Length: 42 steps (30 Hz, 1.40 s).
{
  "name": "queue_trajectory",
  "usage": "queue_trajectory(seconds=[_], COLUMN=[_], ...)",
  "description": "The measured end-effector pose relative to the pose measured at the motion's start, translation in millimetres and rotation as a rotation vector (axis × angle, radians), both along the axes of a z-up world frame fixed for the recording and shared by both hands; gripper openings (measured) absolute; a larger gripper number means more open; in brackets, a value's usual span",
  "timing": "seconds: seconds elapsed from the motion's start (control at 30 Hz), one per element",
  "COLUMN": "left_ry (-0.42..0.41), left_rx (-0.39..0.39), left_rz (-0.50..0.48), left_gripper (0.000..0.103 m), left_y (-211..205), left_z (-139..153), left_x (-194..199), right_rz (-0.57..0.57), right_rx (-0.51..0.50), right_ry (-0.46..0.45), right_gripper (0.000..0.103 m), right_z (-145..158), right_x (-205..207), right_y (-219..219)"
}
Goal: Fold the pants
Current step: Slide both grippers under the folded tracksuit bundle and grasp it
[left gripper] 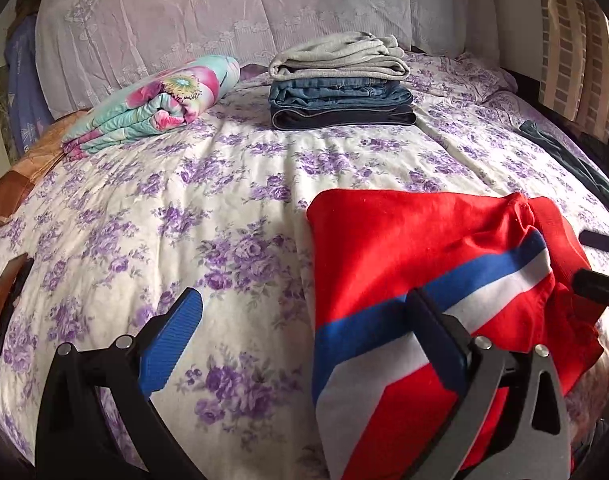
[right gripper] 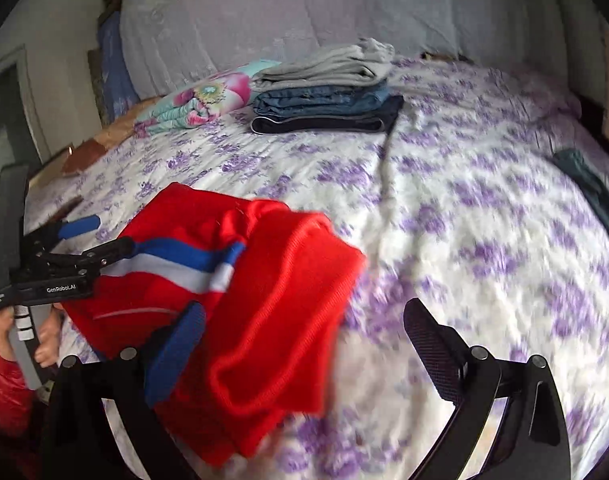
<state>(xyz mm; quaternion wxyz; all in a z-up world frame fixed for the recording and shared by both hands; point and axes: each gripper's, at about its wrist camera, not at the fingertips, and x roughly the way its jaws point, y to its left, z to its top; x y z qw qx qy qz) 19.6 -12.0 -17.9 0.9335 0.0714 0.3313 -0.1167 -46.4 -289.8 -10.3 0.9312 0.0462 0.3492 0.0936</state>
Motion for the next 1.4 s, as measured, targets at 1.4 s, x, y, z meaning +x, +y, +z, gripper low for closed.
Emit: queue_trajectory(seconds=[1.4], left_ry=[0.268], left_rx=[-0.401], left_rz=[-0.269], left_gripper=[0.098], left_y=[10.6], left_z=[-31.5], left_x=[-16.5], right_rz=[0.103], right_rx=[0.367], right_ry=[0.146], right_gripper=[0.1], right_z=[-22.5], right_x=[38.0], right_y=[-28.8])
